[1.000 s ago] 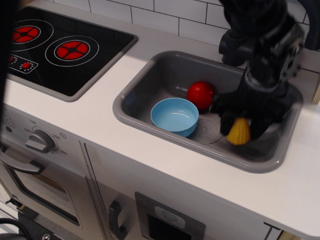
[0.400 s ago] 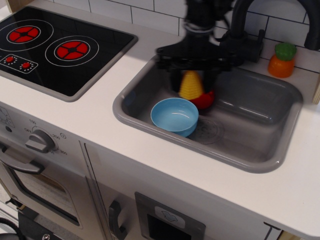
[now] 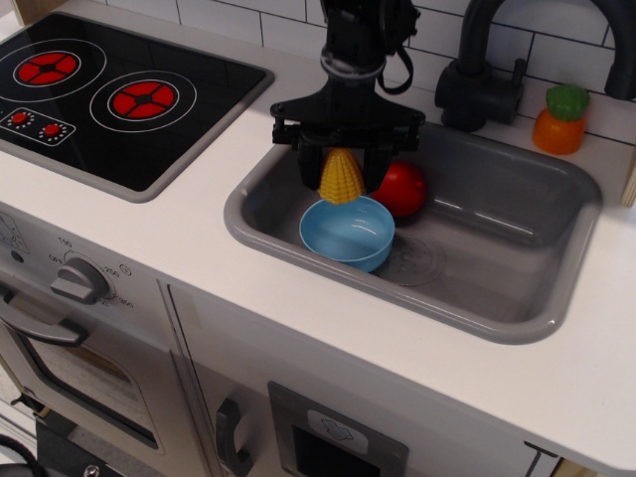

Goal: Put corn in bowl sink

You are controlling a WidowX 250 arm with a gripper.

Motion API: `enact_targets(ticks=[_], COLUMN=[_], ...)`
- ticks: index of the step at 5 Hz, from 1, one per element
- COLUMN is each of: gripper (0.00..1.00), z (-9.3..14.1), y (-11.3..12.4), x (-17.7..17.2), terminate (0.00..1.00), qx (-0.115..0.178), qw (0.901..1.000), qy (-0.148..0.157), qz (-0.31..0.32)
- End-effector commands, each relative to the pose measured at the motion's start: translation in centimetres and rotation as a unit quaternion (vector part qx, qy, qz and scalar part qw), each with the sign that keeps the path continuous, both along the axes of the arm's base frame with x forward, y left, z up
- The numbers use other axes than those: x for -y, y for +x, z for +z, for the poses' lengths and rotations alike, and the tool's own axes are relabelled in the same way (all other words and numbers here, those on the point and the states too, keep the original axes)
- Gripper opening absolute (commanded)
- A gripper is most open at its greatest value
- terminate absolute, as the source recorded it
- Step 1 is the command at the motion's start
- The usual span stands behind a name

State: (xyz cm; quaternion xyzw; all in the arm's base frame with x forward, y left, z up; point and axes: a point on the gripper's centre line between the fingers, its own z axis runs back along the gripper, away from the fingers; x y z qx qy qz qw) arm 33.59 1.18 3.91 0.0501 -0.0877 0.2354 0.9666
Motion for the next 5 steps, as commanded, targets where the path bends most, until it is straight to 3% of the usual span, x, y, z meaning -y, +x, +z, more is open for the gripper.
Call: enact_targets(ticks=[1,2,3,5], gripper=[0.0,0.0,1.0,1.0], z=[-1.3,-2.1,-1.6,0.0], y=[-0.1,0.1,0.2,0.1], x=[0.4,0.6,0.7,0.2], terminate=[0.0,0.0,0.0,0.0], qx=[0.005,0.008,-0.007,0.011], qw=[0.9998,0.9999,0.9997,0.9999], qy=[0.004,0.005,-0.008,-0.012], qz=[-0.018,-0.012,-0.02,-0.002])
